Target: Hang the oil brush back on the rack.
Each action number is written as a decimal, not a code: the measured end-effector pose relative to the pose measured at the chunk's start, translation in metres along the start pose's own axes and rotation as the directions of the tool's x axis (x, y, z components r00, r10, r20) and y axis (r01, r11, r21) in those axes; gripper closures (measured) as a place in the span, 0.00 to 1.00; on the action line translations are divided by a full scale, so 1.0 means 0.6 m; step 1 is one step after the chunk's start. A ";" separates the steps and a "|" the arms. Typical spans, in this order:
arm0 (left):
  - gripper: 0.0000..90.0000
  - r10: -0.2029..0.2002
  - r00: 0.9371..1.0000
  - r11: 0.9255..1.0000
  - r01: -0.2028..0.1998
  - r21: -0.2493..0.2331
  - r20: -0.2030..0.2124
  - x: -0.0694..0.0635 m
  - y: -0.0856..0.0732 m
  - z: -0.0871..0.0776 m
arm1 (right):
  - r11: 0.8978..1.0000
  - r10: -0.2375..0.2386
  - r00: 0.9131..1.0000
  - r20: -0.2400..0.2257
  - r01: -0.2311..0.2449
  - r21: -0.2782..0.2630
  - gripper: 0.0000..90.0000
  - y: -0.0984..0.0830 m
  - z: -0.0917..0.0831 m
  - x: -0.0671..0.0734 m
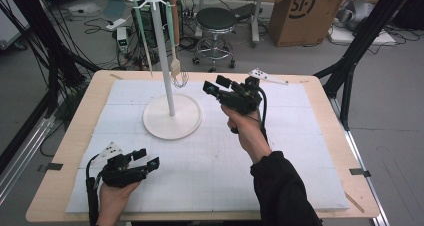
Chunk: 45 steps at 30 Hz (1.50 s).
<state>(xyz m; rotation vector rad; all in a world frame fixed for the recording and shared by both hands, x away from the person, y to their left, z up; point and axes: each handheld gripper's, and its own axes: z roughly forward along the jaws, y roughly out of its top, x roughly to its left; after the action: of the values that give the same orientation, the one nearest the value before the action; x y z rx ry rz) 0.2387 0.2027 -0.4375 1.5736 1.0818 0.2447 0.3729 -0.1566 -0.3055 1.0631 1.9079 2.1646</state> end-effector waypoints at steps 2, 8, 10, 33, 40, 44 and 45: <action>0.31 0.000 1.000 1.000 0.000 -0.005 0.001 -0.002 0.000 0.000 | 1.000 -0.002 1.000 -0.001 0.002 0.014 0.23 -0.010 -0.011 -0.003; 0.31 0.005 1.000 1.000 -0.005 -0.013 0.002 -0.004 0.001 0.001 | 0.999 -0.002 1.000 0.010 0.002 0.054 0.22 -0.031 -0.037 -0.009; 0.31 0.005 1.000 1.000 -0.005 -0.018 0.003 -0.004 0.001 0.001 | 0.998 -0.013 1.000 0.015 0.012 0.066 0.22 -0.038 -0.046 -0.008; 0.29 0.030 0.998 0.998 -0.026 -0.065 0.055 -0.018 0.000 0.012 | 0.979 -0.070 0.992 0.102 0.049 0.199 0.21 -0.147 -0.165 -0.030; 0.28 0.066 0.996 0.994 -0.060 -0.090 0.067 -0.026 -0.002 0.018 | 0.972 -0.106 0.987 0.118 0.078 0.222 0.20 -0.176 -0.197 -0.033; 0.28 0.077 0.994 0.992 -0.069 -0.103 0.076 -0.027 -0.002 0.022 | 0.966 -0.133 0.982 0.134 0.098 0.239 0.20 -0.189 -0.209 -0.035; 0.28 0.081 0.994 0.992 -0.073 -0.107 0.078 -0.028 -0.002 0.024 | 0.966 -0.135 0.982 0.134 0.100 0.239 0.20 -0.192 -0.212 -0.036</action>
<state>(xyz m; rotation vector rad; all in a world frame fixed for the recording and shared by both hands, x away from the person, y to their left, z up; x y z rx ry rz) 0.2383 0.1810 -0.4369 1.5208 0.9315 0.2817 0.2781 -0.2486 -0.4170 1.0802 2.1308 1.7802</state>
